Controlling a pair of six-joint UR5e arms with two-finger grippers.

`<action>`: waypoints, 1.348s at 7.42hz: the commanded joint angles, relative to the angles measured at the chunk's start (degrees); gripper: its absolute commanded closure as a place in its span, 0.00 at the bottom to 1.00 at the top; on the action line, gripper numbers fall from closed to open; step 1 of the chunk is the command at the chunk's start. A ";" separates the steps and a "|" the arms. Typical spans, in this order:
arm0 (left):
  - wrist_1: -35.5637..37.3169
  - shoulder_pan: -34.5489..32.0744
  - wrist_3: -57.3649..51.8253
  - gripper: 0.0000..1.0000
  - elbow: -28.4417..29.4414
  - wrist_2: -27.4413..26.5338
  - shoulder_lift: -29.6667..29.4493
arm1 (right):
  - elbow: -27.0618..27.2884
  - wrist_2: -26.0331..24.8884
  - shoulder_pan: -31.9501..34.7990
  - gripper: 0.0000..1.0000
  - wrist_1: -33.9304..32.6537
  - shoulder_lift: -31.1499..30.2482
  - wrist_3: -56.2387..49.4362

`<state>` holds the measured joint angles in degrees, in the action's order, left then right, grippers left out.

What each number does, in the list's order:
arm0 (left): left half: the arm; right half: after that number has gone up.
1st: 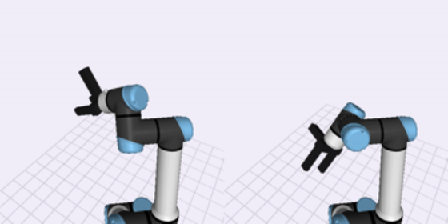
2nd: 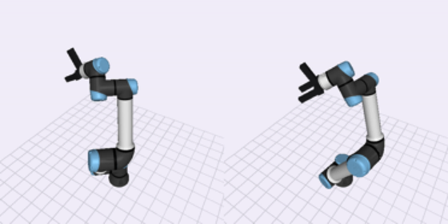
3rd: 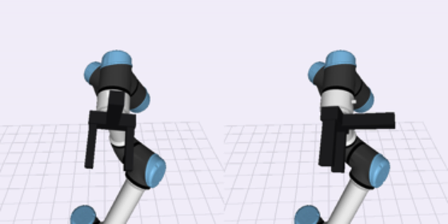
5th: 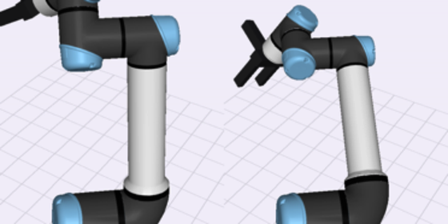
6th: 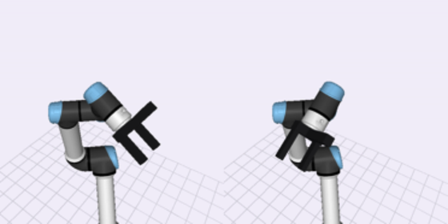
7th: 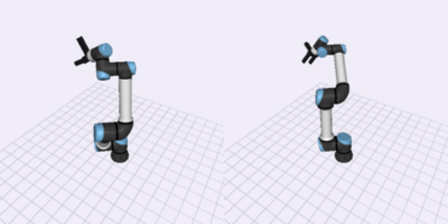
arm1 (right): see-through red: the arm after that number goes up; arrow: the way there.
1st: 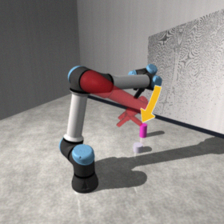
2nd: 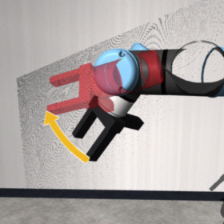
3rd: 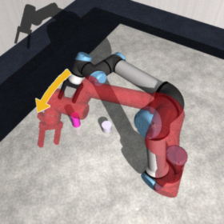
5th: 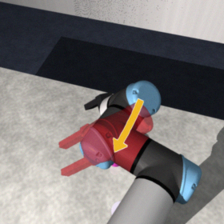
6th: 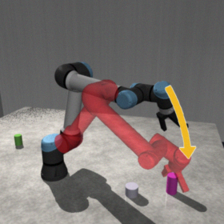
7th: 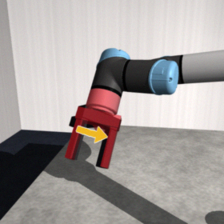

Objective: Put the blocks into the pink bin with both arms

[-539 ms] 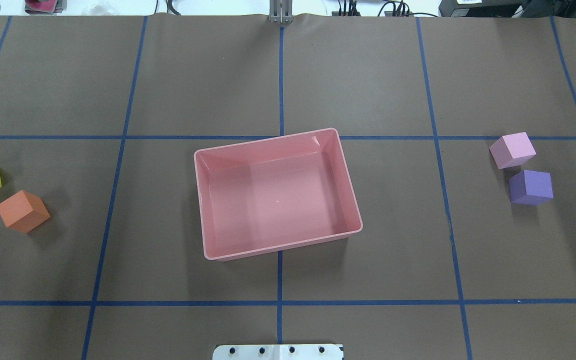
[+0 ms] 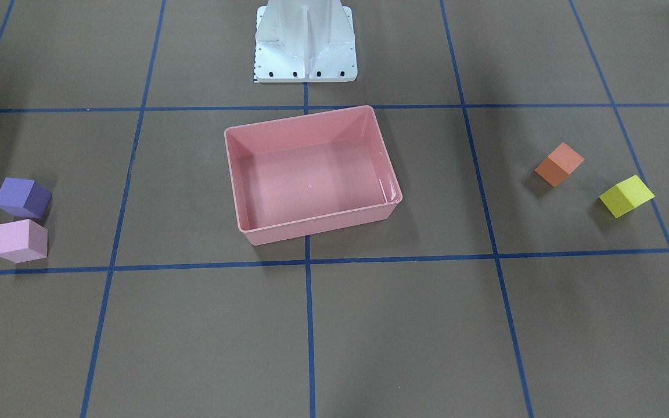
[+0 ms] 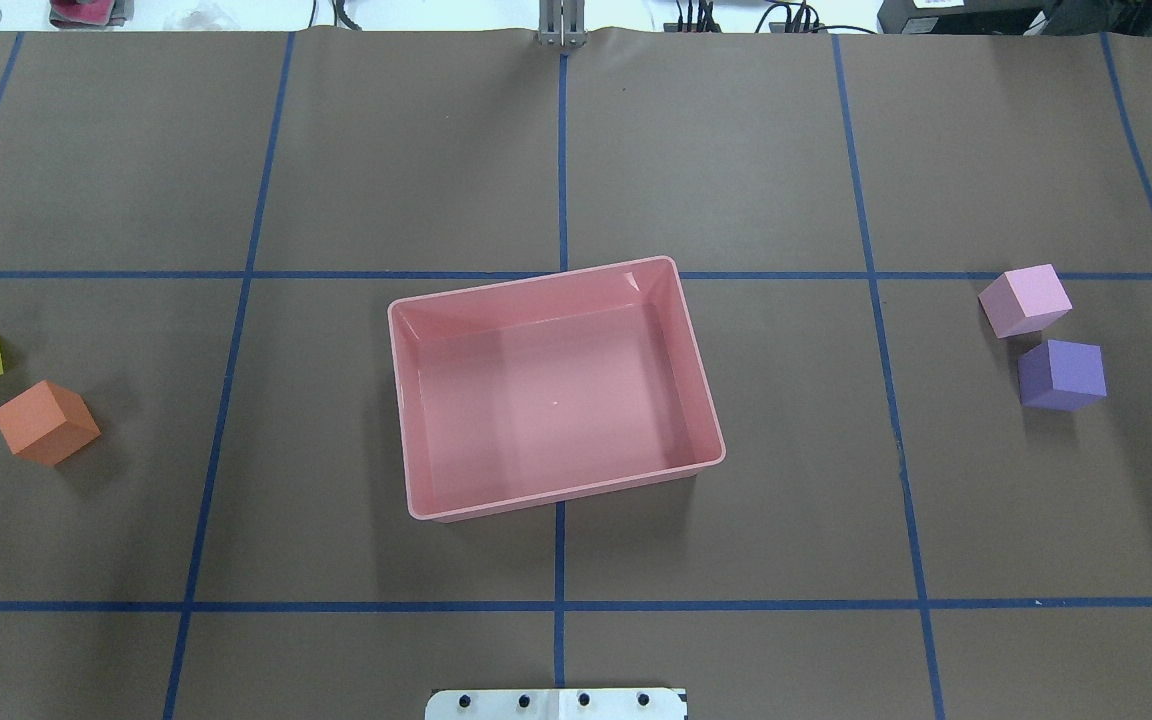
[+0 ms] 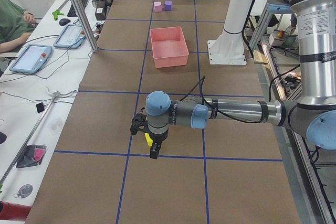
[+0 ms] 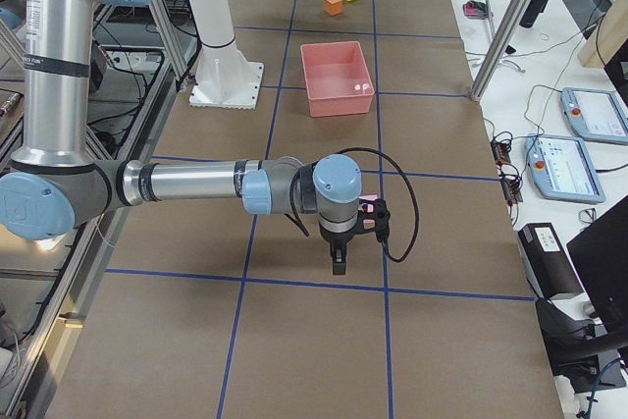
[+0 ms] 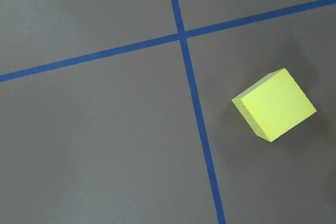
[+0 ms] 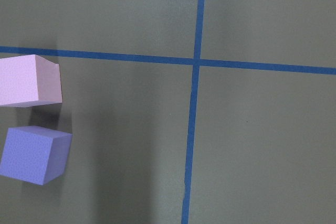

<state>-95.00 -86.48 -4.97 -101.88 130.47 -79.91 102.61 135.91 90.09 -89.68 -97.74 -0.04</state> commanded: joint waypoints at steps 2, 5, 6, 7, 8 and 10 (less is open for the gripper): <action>-1.23 0.18 0.65 0.00 -1.48 0.05 -1.74 | 0.05 -0.03 0.00 0.00 0.03 0.09 0.04; -1.07 0.61 0.92 0.00 -2.53 0.14 -6.11 | 1.98 -0.03 0.00 0.00 -0.05 0.18 -0.05; -0.98 1.05 1.62 0.00 -3.66 0.31 -6.14 | 2.16 0.06 -0.17 0.00 -0.05 0.44 -0.05; -1.33 1.66 9.02 0.00 -3.41 2.75 -6.14 | 2.42 0.06 -0.18 0.00 -0.23 0.53 -0.05; -3.59 5.06 23.19 0.00 -4.54 4.60 -6.31 | 2.34 0.23 -0.18 0.00 -0.23 0.70 -0.05; -16.64 14.37 54.12 0.00 -6.05 2.53 -3.95 | 2.33 -0.03 -2.18 0.00 -0.41 1.32 -0.05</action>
<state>-104.11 -77.66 29.94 -107.18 134.05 -85.15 104.92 135.95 89.22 -89.98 -96.65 -0.09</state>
